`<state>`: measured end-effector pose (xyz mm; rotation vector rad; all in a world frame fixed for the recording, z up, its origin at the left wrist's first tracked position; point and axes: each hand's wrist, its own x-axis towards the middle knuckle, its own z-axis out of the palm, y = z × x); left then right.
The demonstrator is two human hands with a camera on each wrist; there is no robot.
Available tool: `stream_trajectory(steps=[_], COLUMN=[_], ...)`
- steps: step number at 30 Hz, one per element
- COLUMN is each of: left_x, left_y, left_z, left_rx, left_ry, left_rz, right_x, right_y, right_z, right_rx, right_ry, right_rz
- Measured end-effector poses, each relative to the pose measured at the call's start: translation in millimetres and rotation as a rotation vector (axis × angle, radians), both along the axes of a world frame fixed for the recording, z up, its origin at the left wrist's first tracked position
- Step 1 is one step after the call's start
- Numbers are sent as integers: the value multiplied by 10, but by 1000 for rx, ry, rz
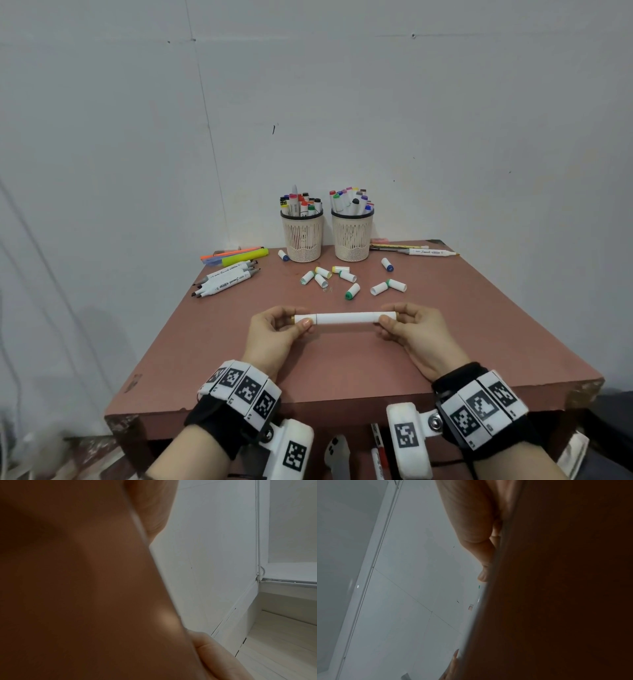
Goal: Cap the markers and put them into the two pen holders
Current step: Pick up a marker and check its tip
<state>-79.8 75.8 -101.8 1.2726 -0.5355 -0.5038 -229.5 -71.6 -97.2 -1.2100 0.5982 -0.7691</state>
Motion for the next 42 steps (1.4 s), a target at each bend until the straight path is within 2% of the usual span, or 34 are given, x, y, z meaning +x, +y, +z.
stream_trajectory(steps=[15,24,29,32,36,42], left_x=[-65,-111,-108,-63,41,287], left_y=[91,119,119,124,87,-238], left_z=[65,150,186,359,755,1357], left_rx=[113,29,13,-19,-85,-90], left_ry=[-4,58,94,47,-96,-305], left_rz=[-111,-96,-3,24,35,40], right_x=[-52,-79,-82,-65,-12,144], right_y=[-14,16,-6,-23,-61,-337], right_z=[36,100,144,204,412,851], right_rx=[9,81,122,90,30,-201], right_ry=[12,-37,-33,27,6,53], right_rz=[37,71,108,128,159,147])
